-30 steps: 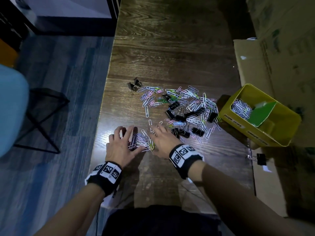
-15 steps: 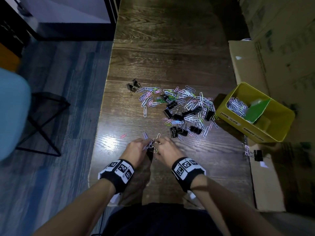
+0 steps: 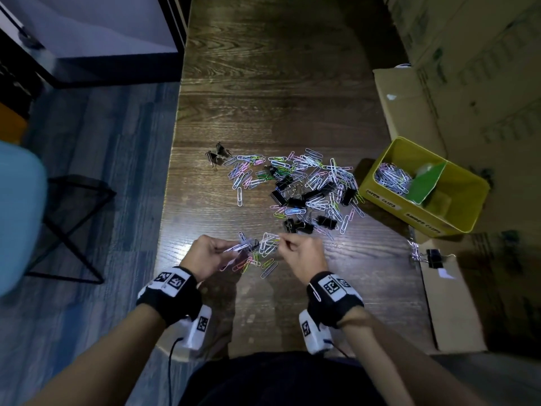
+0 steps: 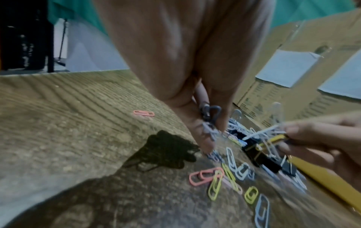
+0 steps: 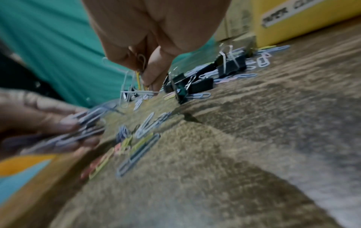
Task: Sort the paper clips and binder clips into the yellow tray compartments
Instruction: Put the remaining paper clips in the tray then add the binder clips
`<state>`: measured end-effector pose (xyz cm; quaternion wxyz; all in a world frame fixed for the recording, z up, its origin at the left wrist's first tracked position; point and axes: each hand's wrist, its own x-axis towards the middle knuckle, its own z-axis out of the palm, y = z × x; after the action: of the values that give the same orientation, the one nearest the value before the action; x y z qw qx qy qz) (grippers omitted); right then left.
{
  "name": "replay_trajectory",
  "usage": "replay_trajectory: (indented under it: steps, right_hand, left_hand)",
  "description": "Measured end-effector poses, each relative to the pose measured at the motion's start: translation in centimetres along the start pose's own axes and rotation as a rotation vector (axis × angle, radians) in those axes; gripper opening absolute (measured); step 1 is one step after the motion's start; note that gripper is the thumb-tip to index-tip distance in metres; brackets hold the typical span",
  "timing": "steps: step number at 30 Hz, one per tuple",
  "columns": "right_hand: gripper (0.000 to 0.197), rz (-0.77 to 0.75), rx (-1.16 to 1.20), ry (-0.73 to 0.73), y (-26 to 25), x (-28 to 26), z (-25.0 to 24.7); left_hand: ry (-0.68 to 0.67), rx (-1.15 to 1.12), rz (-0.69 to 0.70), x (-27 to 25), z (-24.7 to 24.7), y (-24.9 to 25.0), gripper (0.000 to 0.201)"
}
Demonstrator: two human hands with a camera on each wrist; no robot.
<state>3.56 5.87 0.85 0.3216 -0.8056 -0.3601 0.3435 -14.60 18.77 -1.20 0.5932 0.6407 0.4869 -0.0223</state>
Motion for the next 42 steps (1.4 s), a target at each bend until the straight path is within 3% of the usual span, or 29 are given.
replay_trajectory:
  steps: [4,7,13,20,23,28,31,33,39,42]
  right_hand:
    - [0.024,0.170,0.432,0.069,0.3,-0.1,-2.3]
    - [0.019,0.185,0.614,0.146,0.1,-0.3,-4.7]
    - [0.024,0.032,0.695,0.287,-0.3,-1.2,-10.9]
    - [0.038,-0.073,0.776,0.589,0.4,-0.2,-18.3]
    - [0.023,-0.079,0.797,0.695,0.9,1.2,-20.9]
    - [0.017,-0.022,0.713,0.745,3.0,4.4,-24.4]
    - [0.016,0.044,0.572,0.724,4.7,6.6,-25.7]
    - [0.019,0.093,0.365,0.651,5.3,8.0,-26.2]
    - [0.033,0.213,-0.298,0.017,3.7,11.0,-24.4]
    - [0.032,0.205,-0.373,-0.034,2.9,10.9,-23.4]
  left_hand:
    - [-0.066,-0.278,-0.065,-0.1,-0.7,1.6,0.028]
    - [-0.137,-0.413,-0.068,-0.1,-0.9,4.0,0.026]
    - [-0.297,-0.502,-0.008,1.6,0.9,12.2,0.028]
    - [-0.449,-0.575,0.112,6.2,8.6,24.5,0.028]
    - [-0.409,-0.509,0.090,8.7,13.2,28.1,0.020]
    - [-0.284,-0.273,0.035,13.1,19.5,29.1,0.011]
    - [-0.312,-0.095,0.016,14.4,21.1,28.2,0.039]
    - [-0.347,-0.073,0.028,14.2,21.3,28.1,0.046]
    - [-0.278,-0.267,0.090,12.1,17.3,26.9,0.018]
    - [-0.206,-0.235,0.104,11.2,13.3,24.5,0.016]
